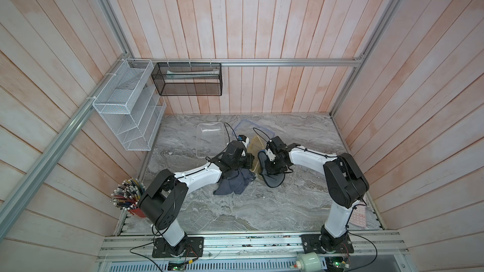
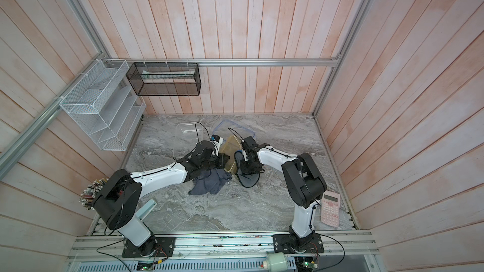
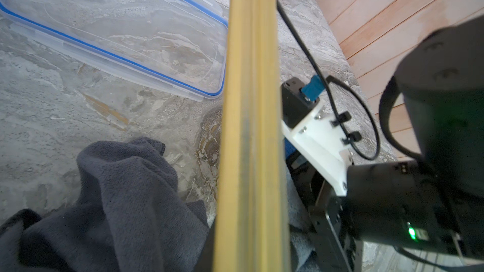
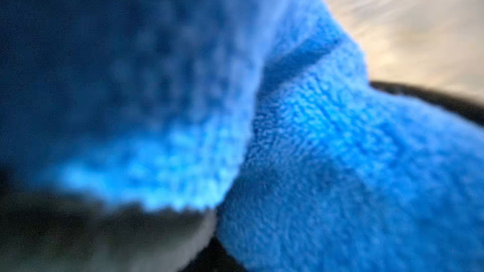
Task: Wipe the insides of the lunch boxes
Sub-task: Wipe the dirt inside the lunch box.
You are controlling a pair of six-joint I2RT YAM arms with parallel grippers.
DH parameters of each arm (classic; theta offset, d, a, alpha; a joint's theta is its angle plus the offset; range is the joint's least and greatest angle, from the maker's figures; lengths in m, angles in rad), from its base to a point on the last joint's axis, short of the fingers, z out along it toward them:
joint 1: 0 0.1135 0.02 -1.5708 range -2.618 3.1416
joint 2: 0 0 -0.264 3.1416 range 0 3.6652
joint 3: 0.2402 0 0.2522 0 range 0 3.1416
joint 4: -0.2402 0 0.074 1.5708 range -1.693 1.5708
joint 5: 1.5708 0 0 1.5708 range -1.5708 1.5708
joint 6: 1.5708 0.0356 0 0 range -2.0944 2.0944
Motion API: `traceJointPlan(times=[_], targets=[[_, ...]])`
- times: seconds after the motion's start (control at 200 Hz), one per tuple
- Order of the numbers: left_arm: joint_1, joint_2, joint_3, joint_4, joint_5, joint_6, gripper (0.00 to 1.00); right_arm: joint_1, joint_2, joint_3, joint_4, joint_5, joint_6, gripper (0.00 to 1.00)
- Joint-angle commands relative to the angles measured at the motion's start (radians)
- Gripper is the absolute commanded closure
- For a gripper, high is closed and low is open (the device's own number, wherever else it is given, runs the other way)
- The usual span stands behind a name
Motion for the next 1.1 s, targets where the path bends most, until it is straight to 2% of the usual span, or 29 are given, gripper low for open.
traceJointPlan(times=[0.0, 0.255, 0.47, 0.66, 0.87, 1.095], targets=[[-0.005, -0.021, 0.013, -0.021, 0.013, 0.051, 1.0, -0.056, 0.087, 0.019, -0.161, 0.283, -0.038, 1.0], [-0.037, 0.02, 0.008, -0.009, 0.067, 0.044, 1.0, -0.073, 0.169, 0.139, -0.001, 0.335, 0.012, 1.0], [-0.065, 0.027, 0.003, 0.015, 0.077, 0.018, 1.0, -0.096, 0.178, 0.173, 0.175, 0.226, 0.114, 1.0], [-0.082, 0.05, 0.027, 0.023, 0.094, 0.017, 1.0, -0.084, 0.182, 0.157, 0.3, -0.022, 0.18, 1.0], [-0.085, 0.051, 0.046, 0.04, 0.085, 0.019, 1.0, -0.002, 0.223, 0.185, 0.268, -0.141, 0.169, 1.0], [-0.069, 0.041, 0.06, 0.034, 0.031, 0.009, 1.0, 0.1, 0.208, 0.134, 0.23, -0.231, 0.147, 1.0]])
